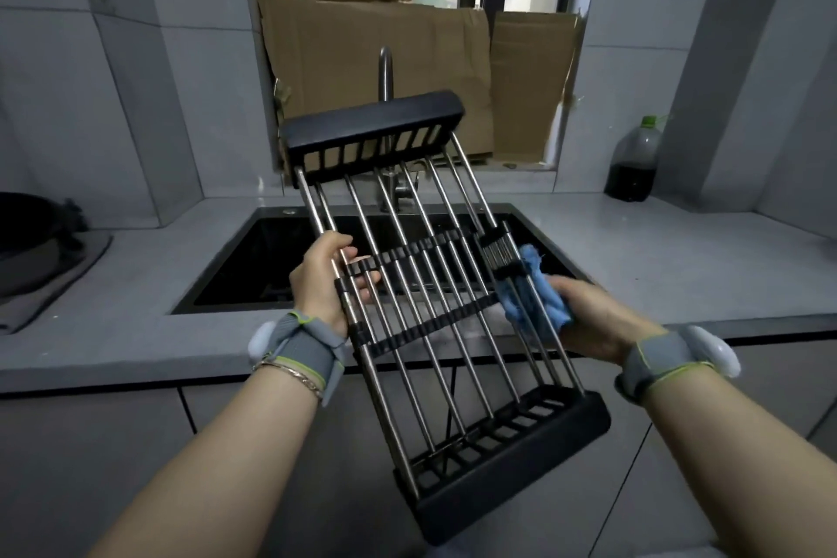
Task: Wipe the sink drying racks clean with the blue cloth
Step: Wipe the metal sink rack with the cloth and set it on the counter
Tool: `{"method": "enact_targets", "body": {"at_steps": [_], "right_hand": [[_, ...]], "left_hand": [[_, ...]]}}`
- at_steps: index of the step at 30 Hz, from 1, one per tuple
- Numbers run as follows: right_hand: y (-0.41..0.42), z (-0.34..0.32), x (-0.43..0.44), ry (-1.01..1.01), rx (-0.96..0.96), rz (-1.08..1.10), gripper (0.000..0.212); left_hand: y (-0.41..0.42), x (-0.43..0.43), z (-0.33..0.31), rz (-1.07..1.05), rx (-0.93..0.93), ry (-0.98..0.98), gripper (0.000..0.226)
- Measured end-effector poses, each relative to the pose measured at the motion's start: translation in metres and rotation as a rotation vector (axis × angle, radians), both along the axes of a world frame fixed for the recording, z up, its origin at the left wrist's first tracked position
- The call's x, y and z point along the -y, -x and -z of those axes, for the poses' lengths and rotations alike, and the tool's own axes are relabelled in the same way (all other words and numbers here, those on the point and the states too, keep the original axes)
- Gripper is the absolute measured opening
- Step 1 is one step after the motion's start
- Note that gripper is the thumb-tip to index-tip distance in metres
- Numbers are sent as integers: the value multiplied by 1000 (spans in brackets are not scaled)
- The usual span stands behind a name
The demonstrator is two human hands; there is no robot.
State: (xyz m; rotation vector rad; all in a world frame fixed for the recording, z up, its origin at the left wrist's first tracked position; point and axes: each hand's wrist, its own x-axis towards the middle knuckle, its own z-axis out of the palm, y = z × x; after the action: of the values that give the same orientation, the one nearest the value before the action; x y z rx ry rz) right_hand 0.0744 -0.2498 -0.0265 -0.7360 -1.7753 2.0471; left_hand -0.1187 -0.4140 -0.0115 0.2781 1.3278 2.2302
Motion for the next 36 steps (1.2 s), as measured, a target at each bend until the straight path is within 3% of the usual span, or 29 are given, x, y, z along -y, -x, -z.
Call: {"method": "enact_targets", "body": {"at_steps": [3, 7, 12, 15, 17, 20, 23, 27, 30, 34, 35, 36], "right_hand": [[-9, 9, 0, -84, 115, 15, 24], [-9, 12, 11, 37, 68, -84, 16], [8, -6, 8, -69, -163, 221, 35], [9, -11, -2, -19, -308, 356, 37], [7, -15, -11, 86, -367, 451, 35], [-3, -20, -21, 221, -410, 455, 34], [-30, -17, -38, 252, -441, 466, 34], [-68, -22, -71, 276, -520, 510, 33], [-102, -17, -110, 276, -506, 673, 25], [-166, 7, -151, 337, -437, 901, 9], [-182, 15, -159, 362, -476, 889, 16], [-194, 20, -168, 376, -554, 861, 39]], "left_hand": [[12, 7, -5, 19, 22, -25, 23], [16, 10, -8, 124, -14, -4, 28], [5, -3, -10, 225, -47, 38, 47], [-1, -11, -12, 310, -10, -23, 56], [-15, -19, -10, 449, -69, 27, 50], [-32, -41, -1, 424, -275, 220, 26], [-44, -71, 4, 483, -343, 326, 42], [-65, -113, -2, 515, -292, 265, 29], [-90, -156, -9, 499, -316, 257, 10], [-133, -240, -9, 559, -323, 259, 5], [-148, -264, -8, 588, -302, 273, 11], [-161, -291, -6, 621, -289, 286, 18]]}}
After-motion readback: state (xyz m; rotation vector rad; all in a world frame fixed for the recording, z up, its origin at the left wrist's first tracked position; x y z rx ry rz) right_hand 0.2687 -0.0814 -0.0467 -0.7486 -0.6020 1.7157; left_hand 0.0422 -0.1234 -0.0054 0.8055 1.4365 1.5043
